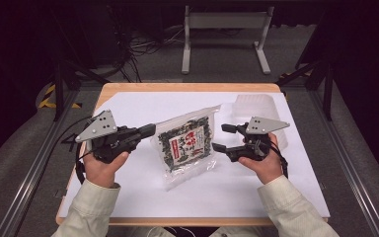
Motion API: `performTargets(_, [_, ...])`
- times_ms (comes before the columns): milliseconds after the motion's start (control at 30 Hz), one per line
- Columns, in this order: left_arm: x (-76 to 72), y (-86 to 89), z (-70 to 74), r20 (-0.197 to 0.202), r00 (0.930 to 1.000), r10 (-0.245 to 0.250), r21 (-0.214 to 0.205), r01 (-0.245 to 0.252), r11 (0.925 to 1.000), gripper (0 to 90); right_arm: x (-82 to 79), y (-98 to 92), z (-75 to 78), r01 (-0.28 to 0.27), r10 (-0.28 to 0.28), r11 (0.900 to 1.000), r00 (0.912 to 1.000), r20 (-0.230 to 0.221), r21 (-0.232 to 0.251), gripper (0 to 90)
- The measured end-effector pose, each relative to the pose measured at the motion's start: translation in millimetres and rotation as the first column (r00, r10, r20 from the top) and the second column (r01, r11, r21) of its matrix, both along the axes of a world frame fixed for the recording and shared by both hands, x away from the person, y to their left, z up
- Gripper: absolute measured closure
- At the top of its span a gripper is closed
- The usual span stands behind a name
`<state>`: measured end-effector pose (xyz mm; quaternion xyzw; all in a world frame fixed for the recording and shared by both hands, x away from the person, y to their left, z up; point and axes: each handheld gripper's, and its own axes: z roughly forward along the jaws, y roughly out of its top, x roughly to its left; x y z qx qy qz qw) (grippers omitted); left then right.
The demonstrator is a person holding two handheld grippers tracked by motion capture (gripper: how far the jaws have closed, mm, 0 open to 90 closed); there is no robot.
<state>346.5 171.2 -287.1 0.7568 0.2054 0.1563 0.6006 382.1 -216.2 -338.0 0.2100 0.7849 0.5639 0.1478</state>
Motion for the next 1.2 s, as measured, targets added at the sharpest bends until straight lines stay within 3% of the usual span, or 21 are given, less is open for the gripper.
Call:
performTargets(167, [-1.5, 1.9, 1.7, 0.004, 0.9999, -0.011, -0.018, 0.011, 0.9998, 89.8, 11.5, 9.5, 0.2, -0.025, 0.026, 0.9996, 0.9995, -0.021, 0.01, 24.4])
performTargets(500, [-2.7, 0.2, 2.2, 0.012, 0.9994, -0.033, -0.042, 0.034, 0.9986, 89.8, 22.9, 25.9, -2.7, -0.068, 0.069, 0.9975, 0.9976, -0.012, 0.017, 22.1])
performTargets(767, [-4.9, -0.6, 3.2, 0.019, 0.9987, -0.047, -0.047, 0.048, 0.9977, 89.8, 32.8, 37.9, -9.4, -0.137, 0.139, 0.9877, 0.9899, -0.028, 0.075, 20.8])
performTargets(867, [-4.8, -0.4, 3.1, 0.021, 0.9988, -0.045, -0.048, 0.046, 0.9978, 89.8, 30.8, 41.9, -9.7, -0.172, 0.174, 0.9828, 0.9847, -0.016, 0.066, 29.8])
performTargets(1033, [-2.2, 4.0, 0.8, 0.009, 0.9998, -0.017, -0.072, 0.018, 0.9972, 89.8, 24.3, 39.1, -2.0, -0.238, 0.237, 0.9713, 0.9714, 0.007, 0.012, 64.1])
performTargets(1200, [-1.2, 6.0, 0.3, 0.012, 0.9999, -0.009, -0.078, 0.01, 0.9969, 89.7, 18.3, 38.8, 3.0, -0.265, 0.266, 0.9638, 0.9635, 0.029, -0.025, 69.6])
